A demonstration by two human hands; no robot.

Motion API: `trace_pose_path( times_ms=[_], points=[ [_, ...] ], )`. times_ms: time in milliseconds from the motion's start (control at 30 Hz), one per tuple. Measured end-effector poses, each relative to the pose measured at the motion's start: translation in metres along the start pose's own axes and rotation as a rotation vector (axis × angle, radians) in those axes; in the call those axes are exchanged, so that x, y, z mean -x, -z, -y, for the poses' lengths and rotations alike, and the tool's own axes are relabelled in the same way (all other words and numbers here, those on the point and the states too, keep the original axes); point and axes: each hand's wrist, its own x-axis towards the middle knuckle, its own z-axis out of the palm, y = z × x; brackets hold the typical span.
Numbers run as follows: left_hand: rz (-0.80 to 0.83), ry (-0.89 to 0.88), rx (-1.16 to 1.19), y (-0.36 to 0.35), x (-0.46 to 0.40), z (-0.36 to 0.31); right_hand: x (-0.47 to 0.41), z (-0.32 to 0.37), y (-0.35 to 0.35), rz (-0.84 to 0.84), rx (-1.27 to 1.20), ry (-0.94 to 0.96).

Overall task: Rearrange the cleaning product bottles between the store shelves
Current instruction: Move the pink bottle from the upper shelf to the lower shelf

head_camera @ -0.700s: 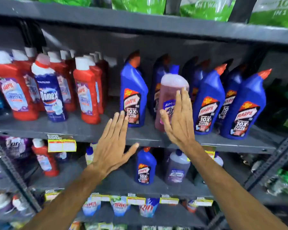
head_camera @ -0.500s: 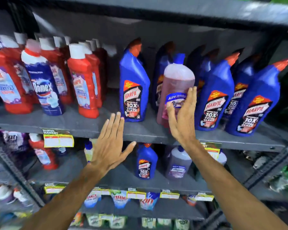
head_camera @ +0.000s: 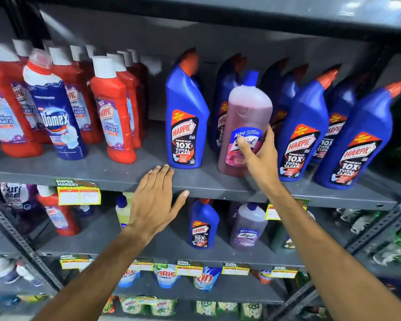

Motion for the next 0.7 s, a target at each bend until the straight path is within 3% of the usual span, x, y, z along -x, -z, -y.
trace_pose_path(
  times_ms=[200, 400, 600, 700],
  points=[
    [0.041, -0.026, 0.005, 0.009, 0.000, 0.000, -0.014, 0.015, 0.015, 0.041, 0.011, -0.102],
    [0.131, -0.047, 0.014, 0.026, 0.006, -0.001, 0.018, 0.040, 0.027, -0.041, 0.095, 0.028],
    [-0.059, -0.256, 0.055, 0.018, 0.051, -0.014, 0.085, 0.062, 0.054, -0.080, 0.147, 0.091],
    [-0.079, -0.348, 0.105, 0.004, 0.076, -0.020, 0.118, 0.064, 0.065, -0.109, 0.183, 0.079]
  ],
)
